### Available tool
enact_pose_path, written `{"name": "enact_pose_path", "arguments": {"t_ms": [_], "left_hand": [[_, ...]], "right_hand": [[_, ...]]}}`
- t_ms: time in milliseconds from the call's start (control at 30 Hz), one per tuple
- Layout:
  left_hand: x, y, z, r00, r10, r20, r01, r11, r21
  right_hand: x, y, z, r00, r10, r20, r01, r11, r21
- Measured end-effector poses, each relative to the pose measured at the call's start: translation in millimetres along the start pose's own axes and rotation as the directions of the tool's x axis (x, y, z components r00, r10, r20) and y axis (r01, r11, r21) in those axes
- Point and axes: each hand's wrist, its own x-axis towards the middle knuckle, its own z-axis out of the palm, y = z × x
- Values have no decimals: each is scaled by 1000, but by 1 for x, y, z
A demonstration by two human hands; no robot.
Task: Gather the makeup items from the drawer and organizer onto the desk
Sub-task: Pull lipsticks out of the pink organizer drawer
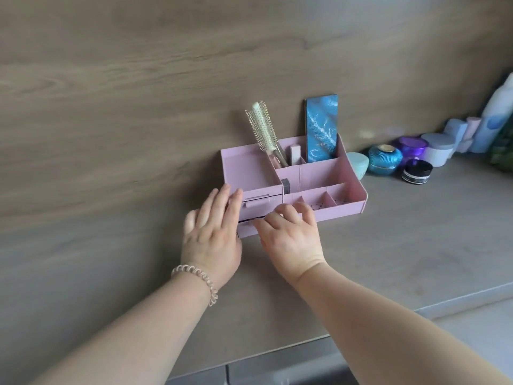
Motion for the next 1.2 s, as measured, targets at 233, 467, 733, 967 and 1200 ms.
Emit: {"name": "enact_pose_path", "arguments": {"t_ms": [233,467,733,967,1200], "left_hand": [[1,2,10,998,-28,-62,26,999,-36],[2,2,4,996,-79,-42,71,985,-156],[4,-2,-9,999,-52,14,54,981,-184],[2,1,-10,997,-56,54,65,985,-163],[1,-3,-16,995,-31,97,48,983,-175]], "right_hand": [[1,-2,12,998,18,-59,-19,1000,-19],[4,-8,13,999,45,14,-44,996,-74],[11,-8,9,999,-14,-39,11,997,-81],[17,-2,5,987,-158,-5,157,983,-97],[-12,-5,-12,992,-78,-100,77,997,-13]]}}
